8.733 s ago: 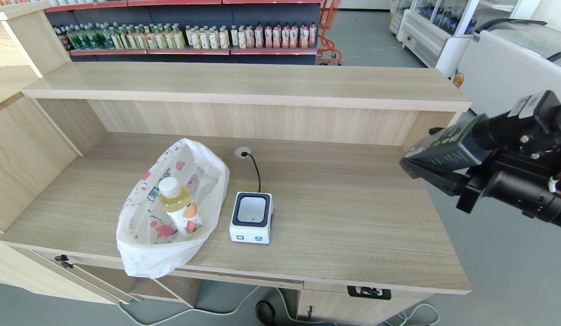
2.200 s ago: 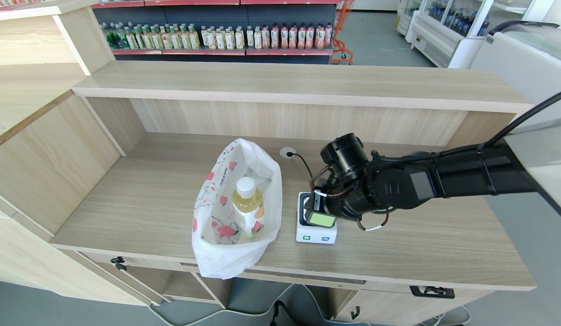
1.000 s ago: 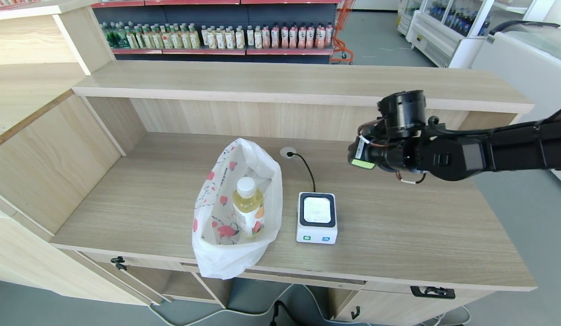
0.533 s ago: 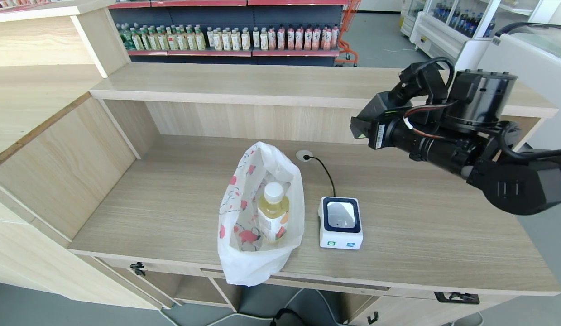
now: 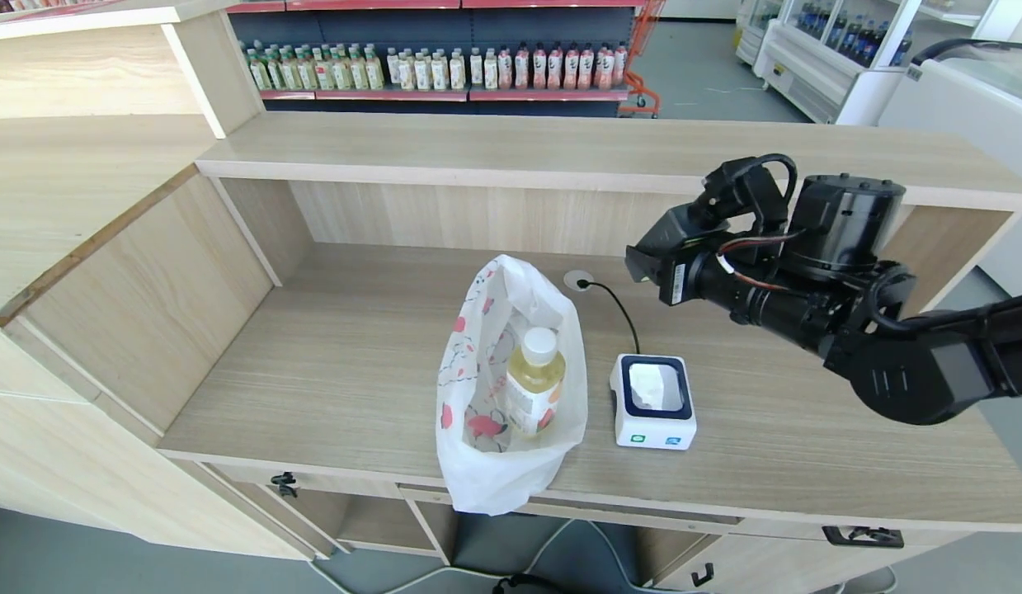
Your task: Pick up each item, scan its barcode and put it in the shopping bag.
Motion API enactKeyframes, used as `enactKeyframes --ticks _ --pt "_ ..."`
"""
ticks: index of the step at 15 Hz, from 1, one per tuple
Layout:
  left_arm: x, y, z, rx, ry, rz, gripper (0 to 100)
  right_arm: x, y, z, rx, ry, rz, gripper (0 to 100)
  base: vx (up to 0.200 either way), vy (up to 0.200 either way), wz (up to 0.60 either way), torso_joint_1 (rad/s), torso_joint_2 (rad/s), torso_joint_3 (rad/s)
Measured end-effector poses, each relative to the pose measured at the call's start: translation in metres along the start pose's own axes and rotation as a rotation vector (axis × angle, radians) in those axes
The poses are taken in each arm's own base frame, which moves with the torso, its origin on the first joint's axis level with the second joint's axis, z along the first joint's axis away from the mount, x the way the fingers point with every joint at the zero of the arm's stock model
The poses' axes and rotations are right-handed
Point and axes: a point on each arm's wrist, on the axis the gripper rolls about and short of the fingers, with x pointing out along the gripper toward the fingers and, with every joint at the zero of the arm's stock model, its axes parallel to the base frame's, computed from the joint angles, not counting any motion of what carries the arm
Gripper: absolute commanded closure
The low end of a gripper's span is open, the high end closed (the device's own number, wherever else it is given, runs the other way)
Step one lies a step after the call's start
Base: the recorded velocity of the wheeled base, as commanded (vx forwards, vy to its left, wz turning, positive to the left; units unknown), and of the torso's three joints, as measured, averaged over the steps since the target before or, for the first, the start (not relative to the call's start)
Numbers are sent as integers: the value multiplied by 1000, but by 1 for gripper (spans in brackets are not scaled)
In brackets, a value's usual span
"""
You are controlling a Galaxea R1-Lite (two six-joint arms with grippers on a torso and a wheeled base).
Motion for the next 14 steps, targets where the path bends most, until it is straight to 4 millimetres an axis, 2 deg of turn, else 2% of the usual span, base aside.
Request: enactKeyframes --ticks 7,10,14 --pt "0 0 0 -1 0 -2 0 68 -4 -44 65 50 70 100 0 0 0 0 0 0" --pt "0 0 0 -1 0 -2 0 82 2 -66 122 121 153 100 0 0 0 0 0 0" --pt "0 0 0 0 0 -2 0 91 5 -84 134 151 205 100 0 0 0 0 0 0"
